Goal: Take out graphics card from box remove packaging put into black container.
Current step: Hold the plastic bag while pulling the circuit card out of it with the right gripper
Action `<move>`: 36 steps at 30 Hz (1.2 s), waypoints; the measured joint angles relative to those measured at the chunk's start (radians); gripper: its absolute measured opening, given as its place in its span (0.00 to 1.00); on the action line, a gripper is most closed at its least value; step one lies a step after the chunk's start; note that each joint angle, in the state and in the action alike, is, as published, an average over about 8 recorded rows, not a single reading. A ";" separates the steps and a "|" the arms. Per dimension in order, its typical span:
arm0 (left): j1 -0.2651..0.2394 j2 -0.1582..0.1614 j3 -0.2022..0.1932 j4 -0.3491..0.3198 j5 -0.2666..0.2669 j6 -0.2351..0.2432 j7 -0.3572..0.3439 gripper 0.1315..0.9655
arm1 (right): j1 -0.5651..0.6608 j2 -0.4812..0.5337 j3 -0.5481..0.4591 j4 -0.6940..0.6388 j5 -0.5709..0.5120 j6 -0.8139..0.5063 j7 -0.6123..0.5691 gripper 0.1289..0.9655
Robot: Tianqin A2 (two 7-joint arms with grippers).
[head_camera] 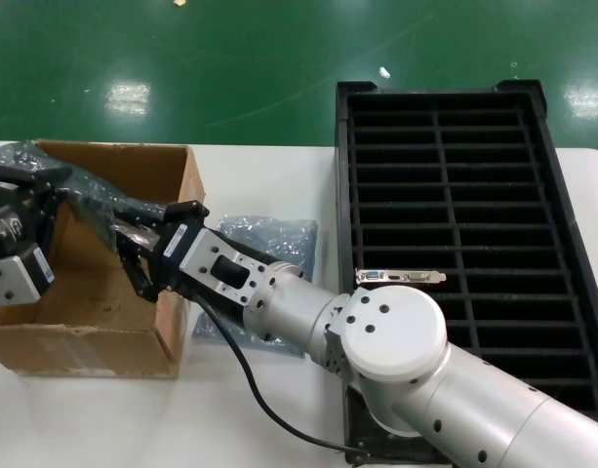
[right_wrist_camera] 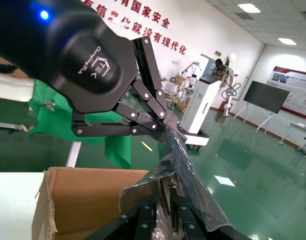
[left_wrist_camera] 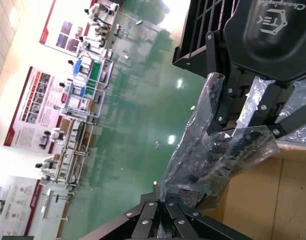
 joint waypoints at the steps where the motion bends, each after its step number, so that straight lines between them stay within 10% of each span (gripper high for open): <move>1: 0.002 0.001 -0.002 -0.002 0.001 0.000 -0.001 0.01 | 0.002 0.000 -0.004 -0.001 0.002 0.001 0.000 0.06; 14: 0.024 0.007 -0.033 -0.022 0.010 0.010 -0.020 0.01 | 0.009 0.000 -0.023 -0.001 -0.031 0.043 0.029 0.26; 36: 0.070 -0.009 -0.042 -0.031 -0.019 0.007 -0.014 0.01 | 0.026 0.000 -0.071 0.007 -0.081 0.084 0.122 0.20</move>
